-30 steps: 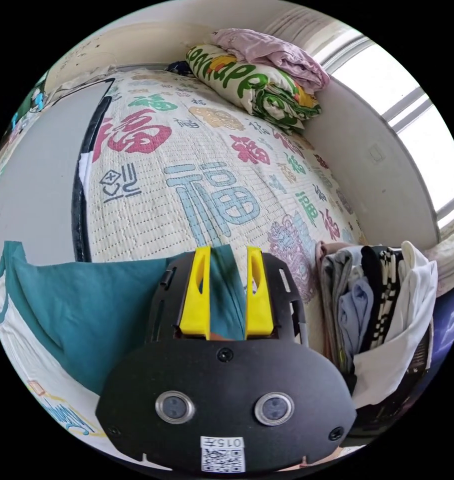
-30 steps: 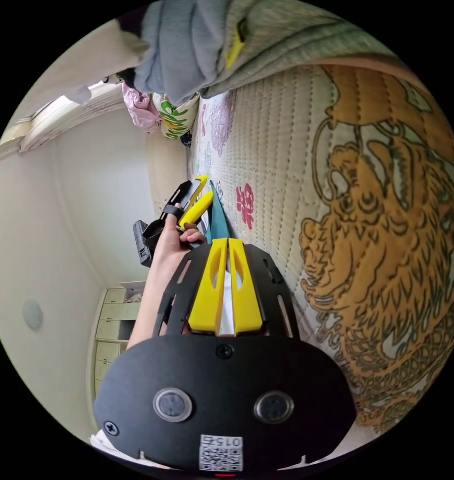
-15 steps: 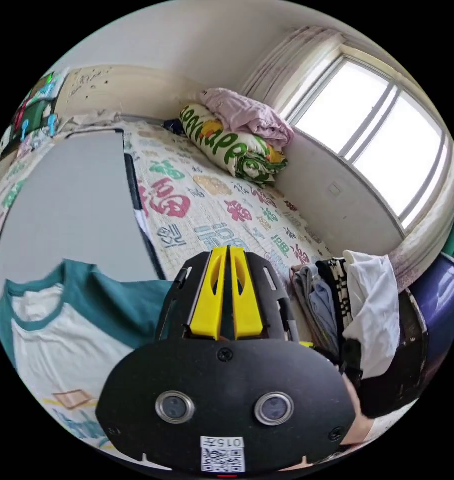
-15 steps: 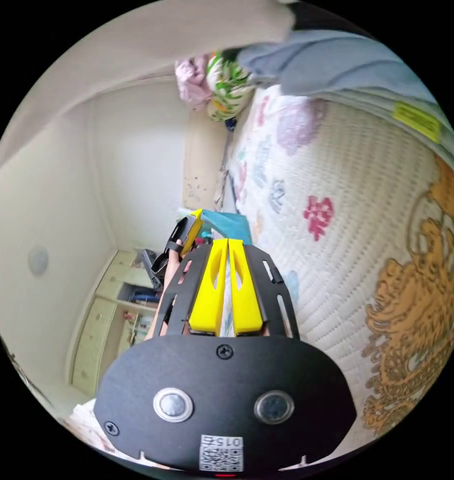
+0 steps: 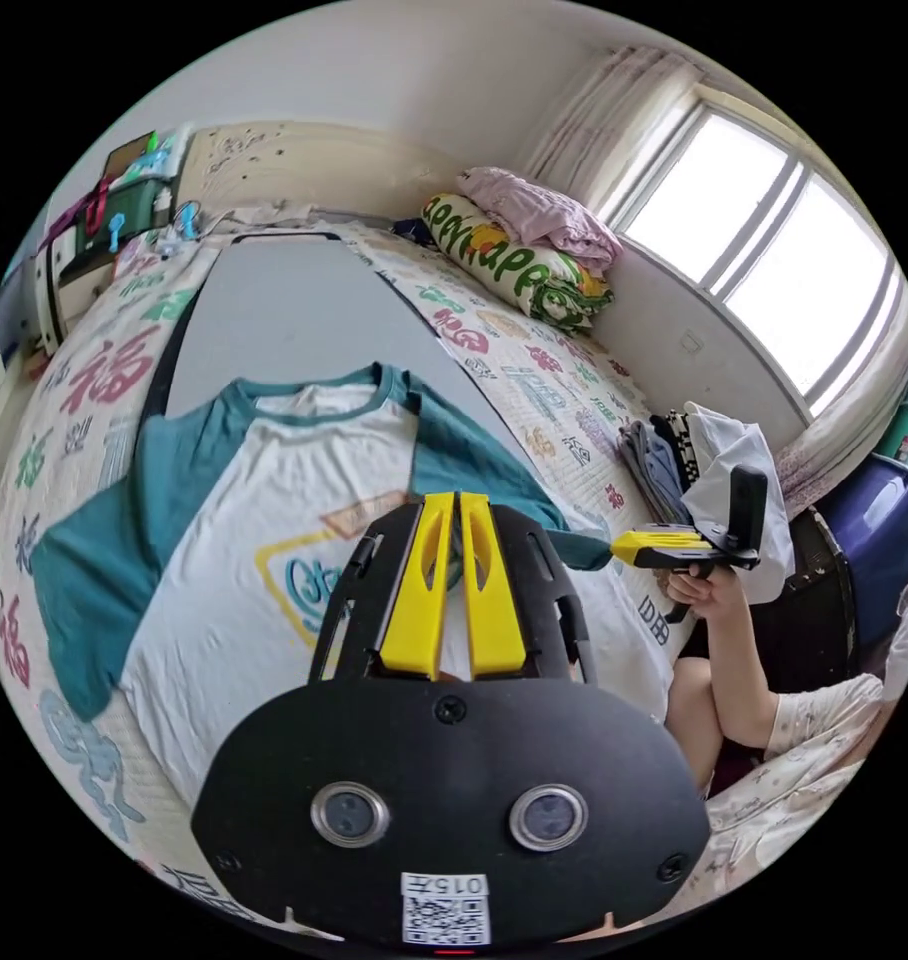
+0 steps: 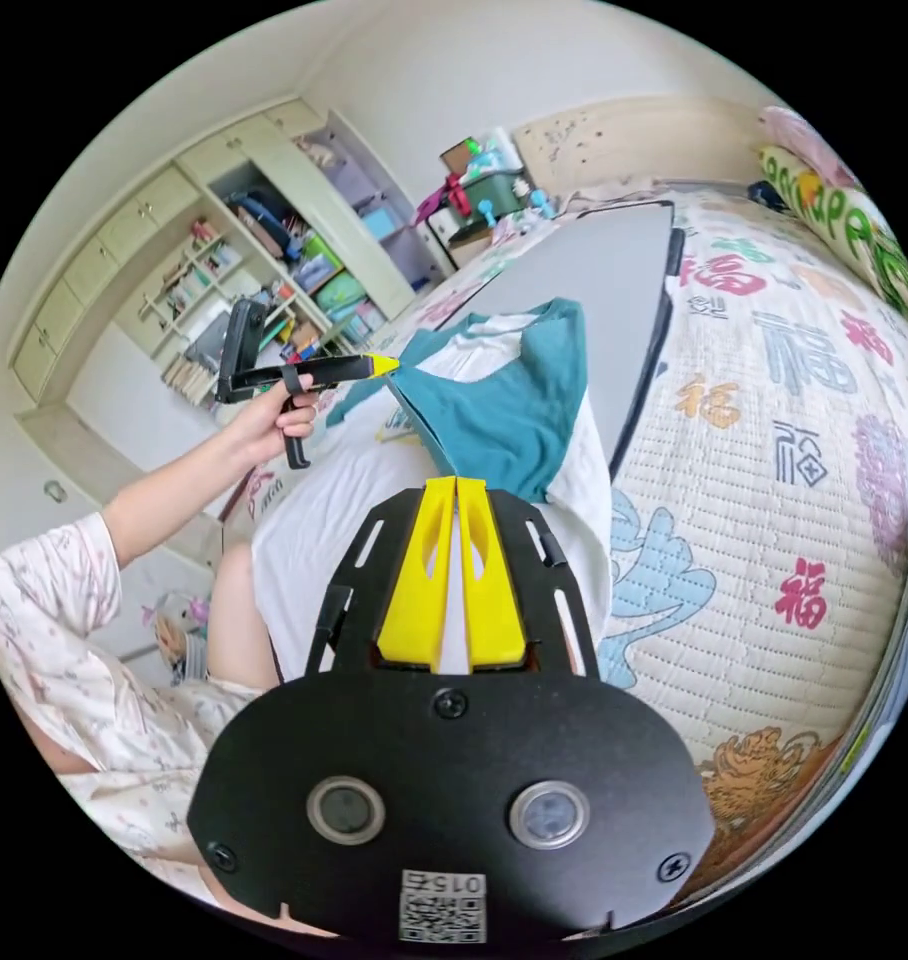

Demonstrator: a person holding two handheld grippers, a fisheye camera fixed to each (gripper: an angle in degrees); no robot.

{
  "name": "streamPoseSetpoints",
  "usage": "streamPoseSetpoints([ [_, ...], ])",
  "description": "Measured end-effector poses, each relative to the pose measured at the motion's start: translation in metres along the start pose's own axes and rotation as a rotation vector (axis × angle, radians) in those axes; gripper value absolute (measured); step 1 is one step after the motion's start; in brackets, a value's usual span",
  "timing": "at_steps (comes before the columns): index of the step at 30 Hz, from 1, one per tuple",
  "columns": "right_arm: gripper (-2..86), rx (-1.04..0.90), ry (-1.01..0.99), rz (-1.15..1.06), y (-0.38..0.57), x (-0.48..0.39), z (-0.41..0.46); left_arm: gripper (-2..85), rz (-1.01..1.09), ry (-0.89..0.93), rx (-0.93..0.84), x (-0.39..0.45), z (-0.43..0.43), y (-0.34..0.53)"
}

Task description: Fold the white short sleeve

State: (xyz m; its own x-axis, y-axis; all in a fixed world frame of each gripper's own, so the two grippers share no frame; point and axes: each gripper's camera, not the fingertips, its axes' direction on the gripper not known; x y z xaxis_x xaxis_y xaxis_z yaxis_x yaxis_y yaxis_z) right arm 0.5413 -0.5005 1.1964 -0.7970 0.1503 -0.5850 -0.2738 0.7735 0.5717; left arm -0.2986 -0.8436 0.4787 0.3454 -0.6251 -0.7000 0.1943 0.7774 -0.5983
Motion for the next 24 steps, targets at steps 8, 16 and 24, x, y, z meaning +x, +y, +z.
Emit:
streamPoseSetpoints([
  [8,2.2,-0.145,0.040,-0.131,0.080,-0.004,0.111,1.5,0.001,0.024,-0.087,0.019,-0.008,0.075],
  [16,7.1,0.045,0.128,0.119,0.133,0.080,0.179,9.1,0.048,-0.180,-0.130,0.071,-0.030,0.082],
  [24,8.7,-0.119,0.388,-0.020,0.162,0.104,0.300,11.6,0.423,-0.094,-0.124,0.262,0.030,0.097],
])
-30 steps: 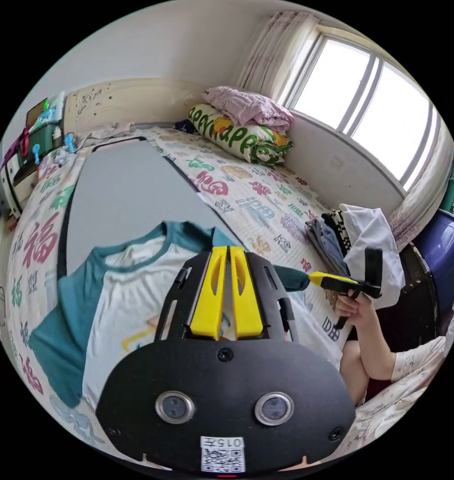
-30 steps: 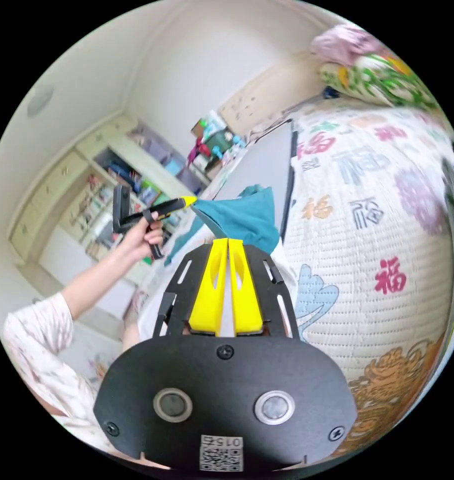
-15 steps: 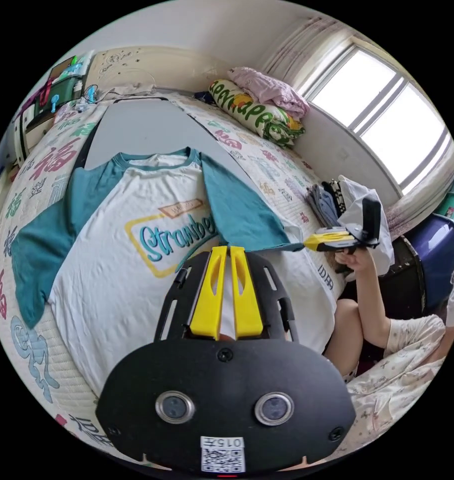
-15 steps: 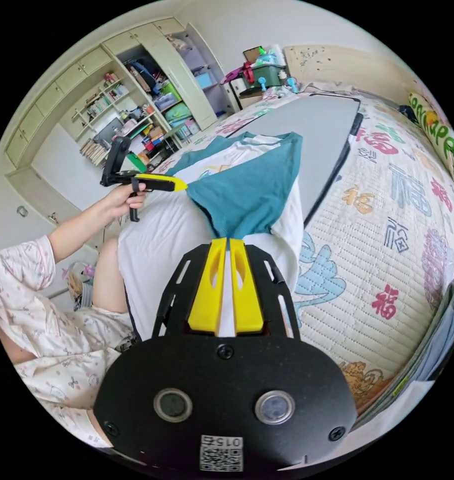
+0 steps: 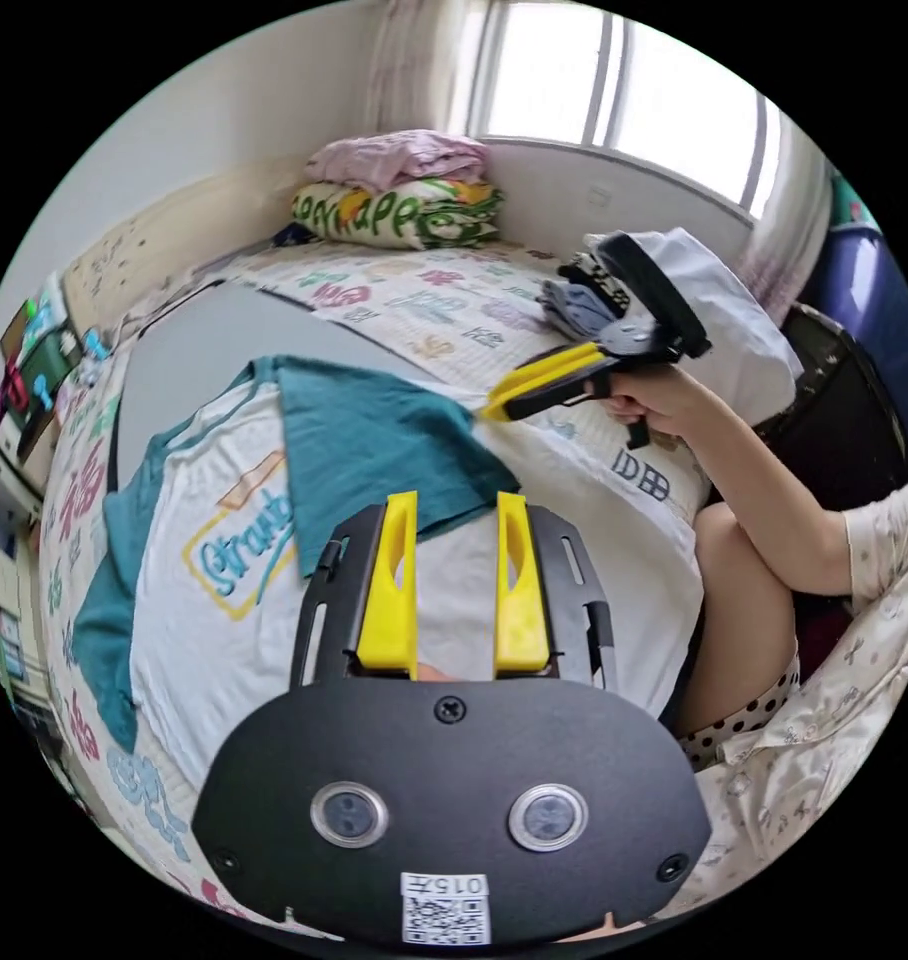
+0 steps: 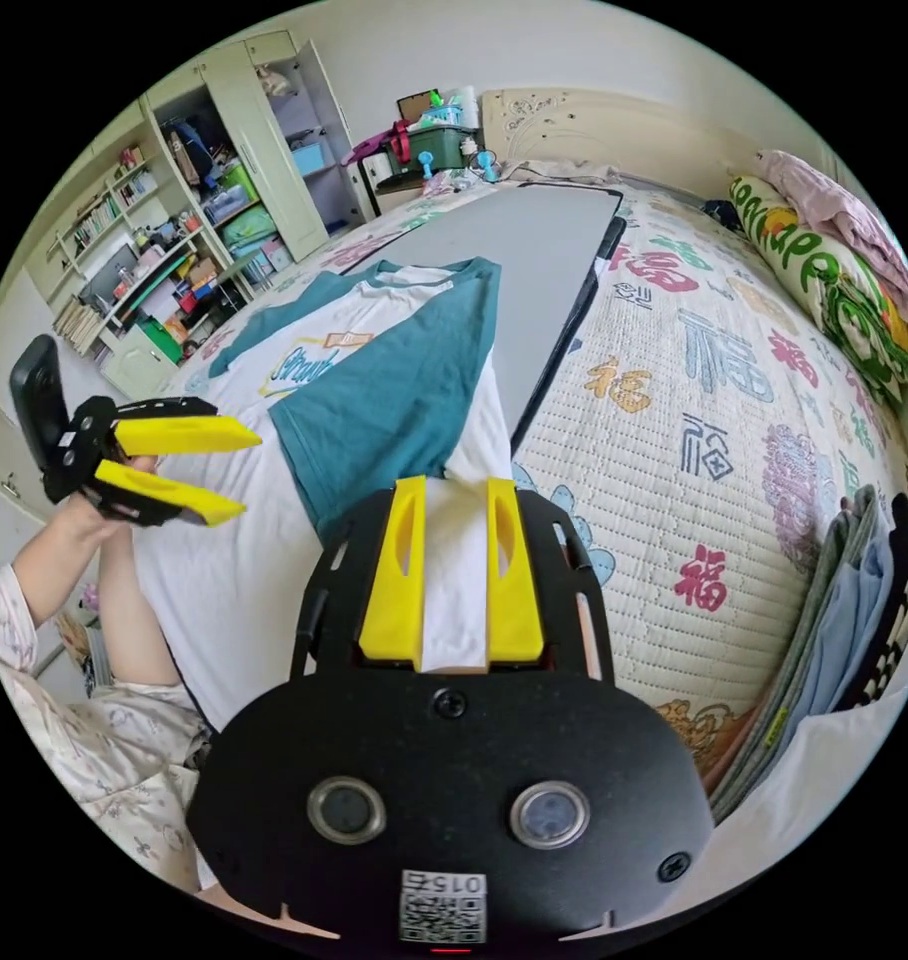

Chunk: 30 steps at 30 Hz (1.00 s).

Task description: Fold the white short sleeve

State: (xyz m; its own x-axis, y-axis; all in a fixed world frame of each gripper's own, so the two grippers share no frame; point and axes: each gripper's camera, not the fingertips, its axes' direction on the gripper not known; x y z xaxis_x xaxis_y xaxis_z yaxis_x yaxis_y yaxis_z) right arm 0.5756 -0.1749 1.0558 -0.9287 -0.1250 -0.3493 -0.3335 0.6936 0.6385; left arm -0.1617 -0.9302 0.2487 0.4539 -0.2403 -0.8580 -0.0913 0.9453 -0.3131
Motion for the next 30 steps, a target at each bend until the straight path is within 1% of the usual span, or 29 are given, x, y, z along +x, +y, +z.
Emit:
streamPoseSetpoints([
  [1,8.4,0.000,0.014,0.001,0.002,0.002,0.007,11.6,0.038,0.003,-0.001,0.022,0.011,-0.005],
  [5,5.4,-0.011,0.072,0.012,0.017,0.025,0.058,11.5,0.070,0.023,-0.028,0.068,0.049,-0.013],
  [10,1.3,-0.013,0.119,0.027,0.034,0.060,0.091,10.2,0.108,-0.052,-0.045,0.089,0.073,-0.006],
  [14,0.6,-0.017,0.084,0.053,0.051,0.099,0.113,7.9,0.131,-0.050,-0.059,0.097,0.088,0.007],
  [16,0.5,-0.024,0.078,0.061,0.059,0.115,0.119,7.7,0.139,-0.044,-0.096,0.101,0.103,0.025],
  [18,0.6,-0.056,0.078,0.081,0.070,0.139,0.128,7.7,0.116,-0.028,-0.069,0.098,0.104,0.044],
  [21,0.9,-0.066,0.063,0.127,0.088,0.169,0.124,8.1,0.067,-0.001,-0.066,0.086,0.098,0.078],
  [24,1.4,-0.002,0.088,0.174,0.118,0.186,0.095,8.3,-0.052,-0.039,0.045,0.050,0.063,0.133],
  [25,1.6,0.022,0.085,0.161,0.124,0.185,0.088,8.4,-0.133,-0.066,0.079,0.027,0.050,0.160],
  [26,2.2,0.065,0.064,0.115,0.135,0.181,0.076,8.5,-0.176,-0.084,0.087,0.015,0.046,0.173],
  [27,3.0,0.090,0.027,0.046,0.142,0.175,0.070,9.1,-0.264,-0.126,0.077,-0.009,0.041,0.199],
  [29,4.5,0.076,-0.040,-0.059,0.151,0.168,0.075,10.1,-0.388,-0.154,0.032,-0.048,0.043,0.245],
  [30,4.7,0.036,-0.088,-0.114,0.155,0.167,0.085,10.2,-0.401,-0.142,0.033,-0.053,0.044,0.255],
])
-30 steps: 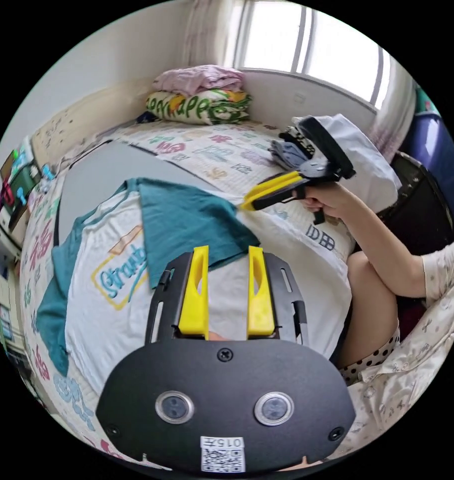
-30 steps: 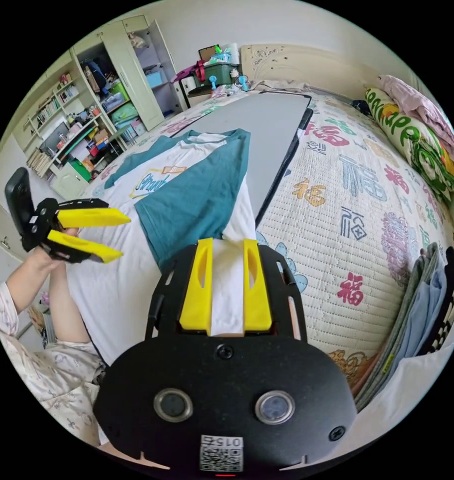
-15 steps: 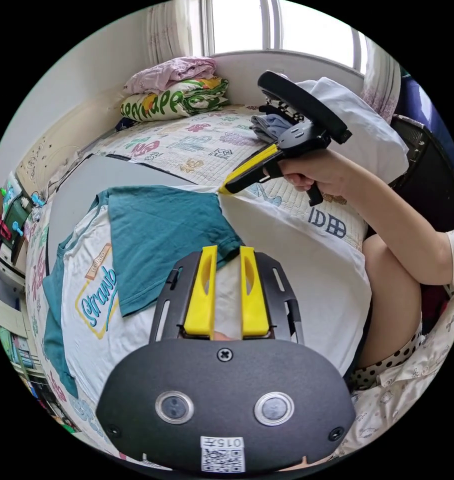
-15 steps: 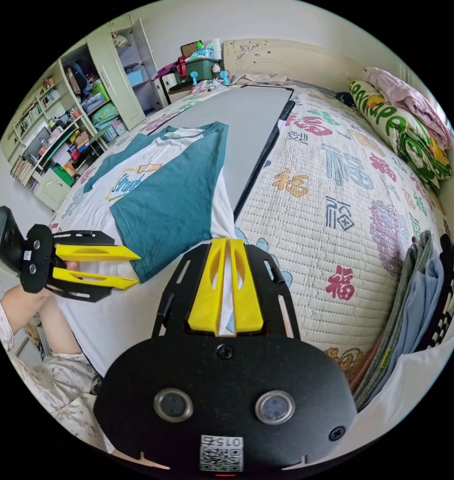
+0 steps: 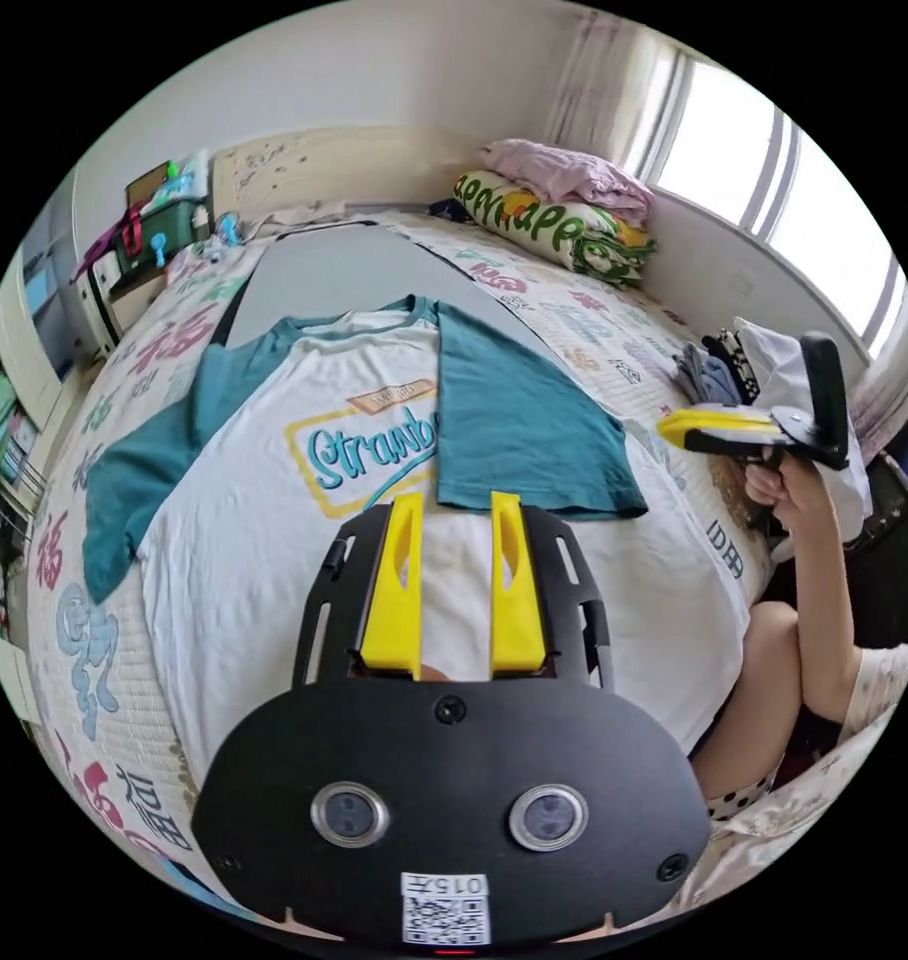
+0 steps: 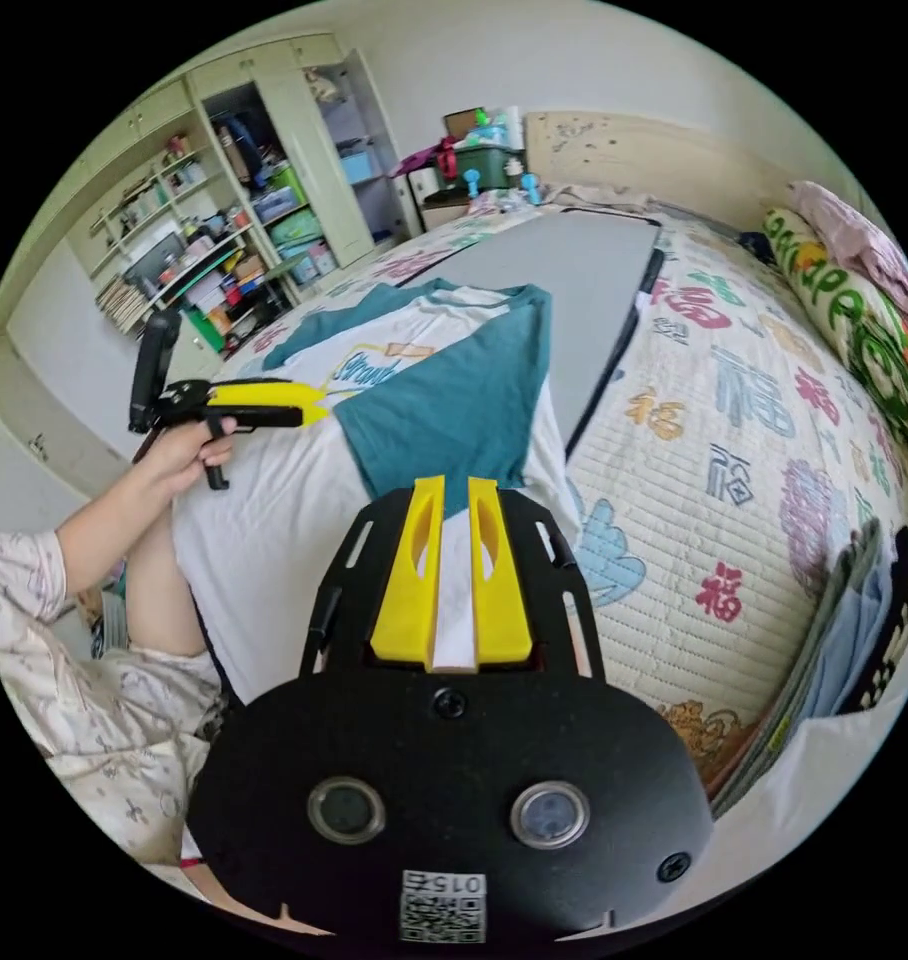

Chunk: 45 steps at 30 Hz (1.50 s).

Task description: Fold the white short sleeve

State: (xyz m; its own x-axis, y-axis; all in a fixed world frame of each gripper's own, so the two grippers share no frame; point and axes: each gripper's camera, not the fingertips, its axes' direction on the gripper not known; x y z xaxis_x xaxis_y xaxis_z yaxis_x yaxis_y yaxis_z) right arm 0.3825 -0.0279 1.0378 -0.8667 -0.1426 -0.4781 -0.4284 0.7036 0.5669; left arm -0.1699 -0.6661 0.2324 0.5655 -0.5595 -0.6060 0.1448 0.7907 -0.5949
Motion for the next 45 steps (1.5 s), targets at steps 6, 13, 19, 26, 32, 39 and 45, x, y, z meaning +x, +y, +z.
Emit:
streamPoseSetpoints([
  [6,4.0,-0.125,-0.127,-0.152,0.033,0.001,0.027,8.8,-0.067,0.099,0.006,-0.047,0.034,0.067],
  [13,1.5,-0.242,-0.069,-0.199,0.080,0.034,0.049,1.9,-0.144,0.178,-0.031,-0.099,0.079,0.139],
  [19,-0.4,-0.257,-0.019,-0.241,0.114,0.065,0.052,-0.4,-0.096,0.164,0.015,-0.114,0.078,0.211],
  [26,-0.5,-0.264,-0.045,-0.206,0.146,0.113,0.064,-0.2,-0.057,0.157,-0.034,-0.124,0.091,0.277],
  [32,-0.5,-0.273,-0.003,-0.194,0.163,0.137,0.078,2.3,-0.227,0.143,0.228,-0.201,0.001,0.393],
  [39,-0.5,-0.377,0.134,-0.247,0.162,0.141,0.111,10.4,-0.853,0.054,0.474,-0.405,-0.049,0.603],
  [45,-0.5,-0.494,0.257,-0.253,0.148,0.142,0.145,11.2,-0.987,0.100,0.538,-0.434,-0.002,0.635],
])
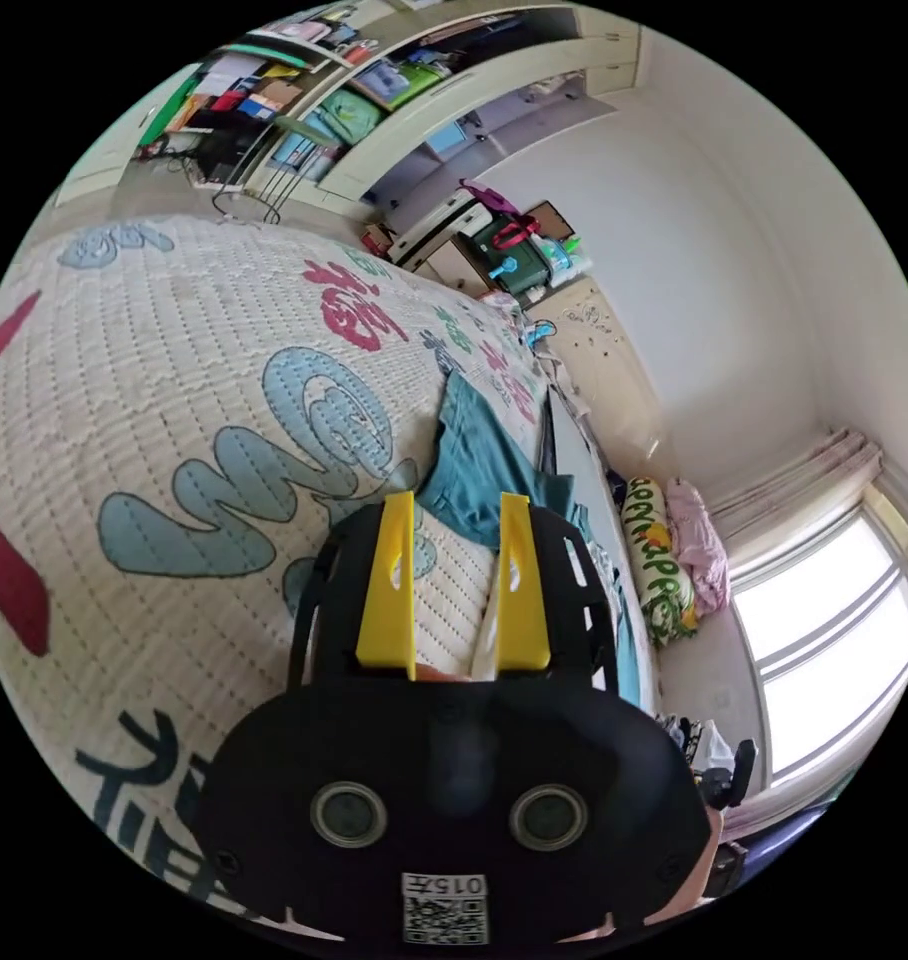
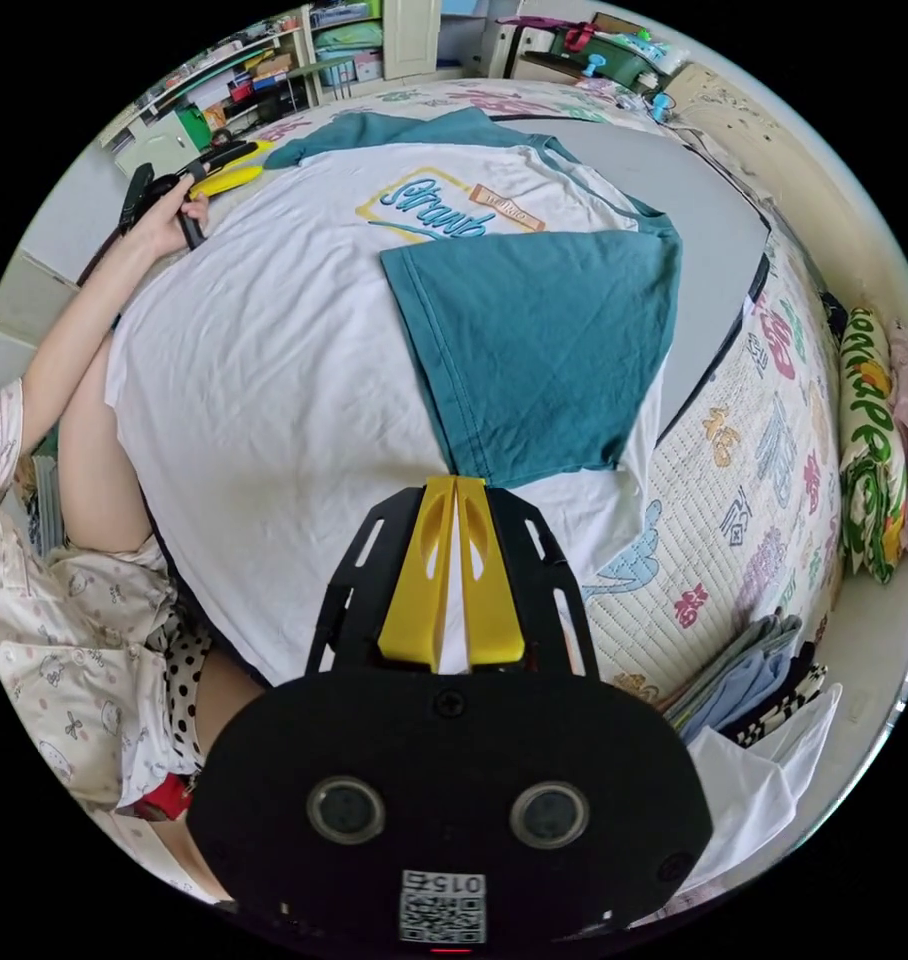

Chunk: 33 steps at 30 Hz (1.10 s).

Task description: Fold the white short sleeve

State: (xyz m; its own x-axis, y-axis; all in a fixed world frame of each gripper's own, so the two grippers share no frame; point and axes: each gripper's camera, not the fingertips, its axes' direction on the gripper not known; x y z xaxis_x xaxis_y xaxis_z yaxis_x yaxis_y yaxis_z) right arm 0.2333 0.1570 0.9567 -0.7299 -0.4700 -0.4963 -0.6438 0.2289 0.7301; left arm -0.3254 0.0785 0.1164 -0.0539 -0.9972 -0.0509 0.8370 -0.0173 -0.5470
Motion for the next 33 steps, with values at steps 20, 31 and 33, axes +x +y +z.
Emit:
streamPoseSetpoints([
  [20,2.6,0.135,-0.165,0.364,0.040,0.125,-0.023,0.4,1.623,0.006,-0.498,0.510,0.136,0.274],
  [31,7.4,0.477,-0.334,0.445,-0.074,0.187,-0.063,0.5,1.619,0.038,-0.517,0.582,0.165,0.274],
  [33,7.7,0.419,-0.352,0.443,-0.117,0.192,-0.037,0.4,1.609,0.049,-0.524,0.587,0.167,0.267],
])
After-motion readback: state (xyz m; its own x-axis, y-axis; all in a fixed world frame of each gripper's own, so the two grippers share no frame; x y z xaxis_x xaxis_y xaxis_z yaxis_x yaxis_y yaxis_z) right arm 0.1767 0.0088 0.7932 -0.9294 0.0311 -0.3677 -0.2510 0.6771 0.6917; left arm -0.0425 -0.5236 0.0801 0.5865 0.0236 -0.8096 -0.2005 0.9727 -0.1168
